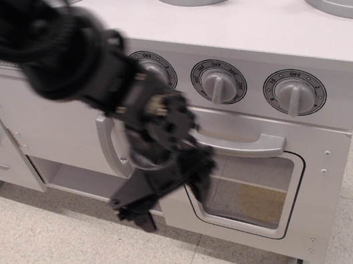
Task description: Open oven
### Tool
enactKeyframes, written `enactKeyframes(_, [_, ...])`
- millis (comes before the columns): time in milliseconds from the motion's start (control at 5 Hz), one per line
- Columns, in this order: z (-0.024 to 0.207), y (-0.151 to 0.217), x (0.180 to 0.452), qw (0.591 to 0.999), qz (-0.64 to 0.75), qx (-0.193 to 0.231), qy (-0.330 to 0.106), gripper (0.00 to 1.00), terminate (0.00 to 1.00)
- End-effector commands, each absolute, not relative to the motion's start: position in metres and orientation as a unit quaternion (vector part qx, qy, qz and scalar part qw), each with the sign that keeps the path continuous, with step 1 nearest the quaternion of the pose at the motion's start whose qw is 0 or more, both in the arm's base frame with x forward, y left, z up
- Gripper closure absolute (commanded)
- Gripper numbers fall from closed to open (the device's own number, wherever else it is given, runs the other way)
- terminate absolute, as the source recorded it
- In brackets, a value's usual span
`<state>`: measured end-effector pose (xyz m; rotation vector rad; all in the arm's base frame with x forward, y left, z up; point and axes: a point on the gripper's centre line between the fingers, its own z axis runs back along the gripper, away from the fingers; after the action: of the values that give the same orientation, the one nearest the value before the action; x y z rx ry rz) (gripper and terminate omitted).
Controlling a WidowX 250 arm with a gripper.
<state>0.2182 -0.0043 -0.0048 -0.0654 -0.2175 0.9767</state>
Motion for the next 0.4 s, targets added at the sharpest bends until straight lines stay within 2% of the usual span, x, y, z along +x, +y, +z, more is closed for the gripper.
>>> enactKeyframes(0, [0.006, 0.009, 0.24, 0.792, 0.585, -0.127, -0.115, 0.0, 0.0])
enactKeyframes(200, [0.006, 0.009, 0.253, 0.771, 0.61, -0.156, -0.094, 0.0, 0.0])
